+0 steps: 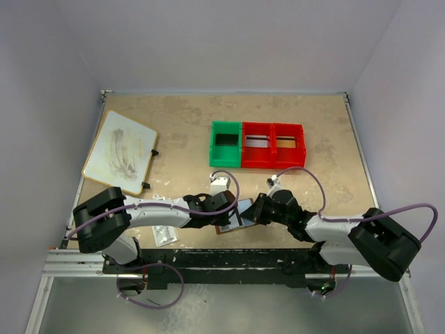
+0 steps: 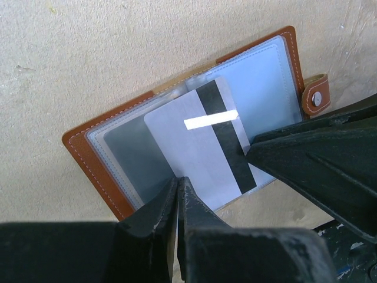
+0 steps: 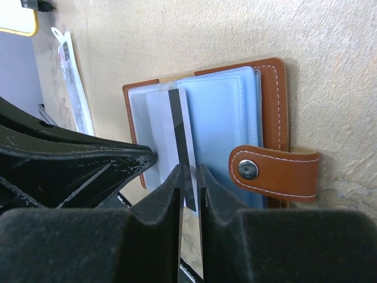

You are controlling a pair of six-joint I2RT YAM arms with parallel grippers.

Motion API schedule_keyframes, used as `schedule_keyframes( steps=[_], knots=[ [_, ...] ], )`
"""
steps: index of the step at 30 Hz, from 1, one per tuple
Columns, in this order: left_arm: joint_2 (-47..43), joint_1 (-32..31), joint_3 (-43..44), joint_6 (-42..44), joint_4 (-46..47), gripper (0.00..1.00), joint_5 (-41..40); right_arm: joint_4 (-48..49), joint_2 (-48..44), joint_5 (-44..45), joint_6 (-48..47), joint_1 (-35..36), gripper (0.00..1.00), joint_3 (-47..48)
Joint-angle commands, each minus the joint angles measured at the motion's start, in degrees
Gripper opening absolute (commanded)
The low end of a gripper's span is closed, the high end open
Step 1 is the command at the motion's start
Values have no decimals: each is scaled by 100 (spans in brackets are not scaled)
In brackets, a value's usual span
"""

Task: Take the credit cards out of the card holder
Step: Remove the credit card from the card holder.

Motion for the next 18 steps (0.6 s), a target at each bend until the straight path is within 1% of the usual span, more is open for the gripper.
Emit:
schedule_keyframes(
  steps=[1, 5, 7, 11, 16, 18],
  knots=[
    [-34, -21, -104, 44, -45, 0, -26, 55, -2, 62, -132, -23, 20, 52],
    [-22, -21, -114, 42, -62, 0, -67, -30, 41, 153, -320, -32, 29, 132],
    [-18, -21, -107, 42, -74, 0, -78, -162, 159, 180, -523, -77, 31, 224],
    [-25, -21, -105, 51, -129, 0, -120, 34, 475, -127, -743, -175, 31, 345],
    [-34, -21, -120, 55, -163, 0, -149, 639, 932, -578, -761, -196, 30, 364],
    [-40, -21, -129, 57, -155, 0, -162, 777, 1087, -599, -729, -193, 29, 340]
  ],
)
